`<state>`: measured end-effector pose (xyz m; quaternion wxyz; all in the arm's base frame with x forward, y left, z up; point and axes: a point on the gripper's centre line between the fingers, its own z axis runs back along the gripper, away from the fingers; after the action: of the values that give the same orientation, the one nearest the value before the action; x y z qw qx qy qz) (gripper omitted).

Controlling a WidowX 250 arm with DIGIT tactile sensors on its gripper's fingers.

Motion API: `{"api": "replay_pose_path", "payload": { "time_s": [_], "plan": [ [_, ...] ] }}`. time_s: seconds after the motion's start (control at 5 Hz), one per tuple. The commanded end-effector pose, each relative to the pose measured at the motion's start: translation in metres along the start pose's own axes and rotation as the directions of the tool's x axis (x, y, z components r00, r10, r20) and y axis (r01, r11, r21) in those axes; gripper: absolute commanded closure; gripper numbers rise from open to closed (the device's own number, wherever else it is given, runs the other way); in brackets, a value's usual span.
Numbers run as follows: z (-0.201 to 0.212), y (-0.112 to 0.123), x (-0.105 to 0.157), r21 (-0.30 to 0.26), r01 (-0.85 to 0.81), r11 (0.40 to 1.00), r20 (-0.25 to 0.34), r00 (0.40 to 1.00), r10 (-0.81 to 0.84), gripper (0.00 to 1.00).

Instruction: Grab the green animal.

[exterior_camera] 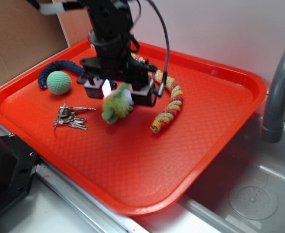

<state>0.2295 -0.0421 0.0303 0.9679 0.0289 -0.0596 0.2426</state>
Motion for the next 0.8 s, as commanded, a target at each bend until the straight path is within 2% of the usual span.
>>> {"api": "replay_pose_path", "payload": {
  "time_s": [0.0, 0.2, 0.4, 0.6],
  "plan": [
    [-0.009, -0.003, 0.024, 0.004, -0.024, 1.0, 0.019, 1.0, 0.024, 1.0],
    [-0.004, -0.003, 0.031, -0.007, -0.023, 1.0, 0.002, 1.0, 0.023, 1.0],
    [0.034, -0.002, 0.041, -0.002, 0.071, 0.998, -0.033, 0.997, -0.071, 1.0],
    [0.083, 0.007, 0.046, -0.031, 0.099, 0.995, -0.038, 0.994, -0.1, 1.0]
  ]
}}
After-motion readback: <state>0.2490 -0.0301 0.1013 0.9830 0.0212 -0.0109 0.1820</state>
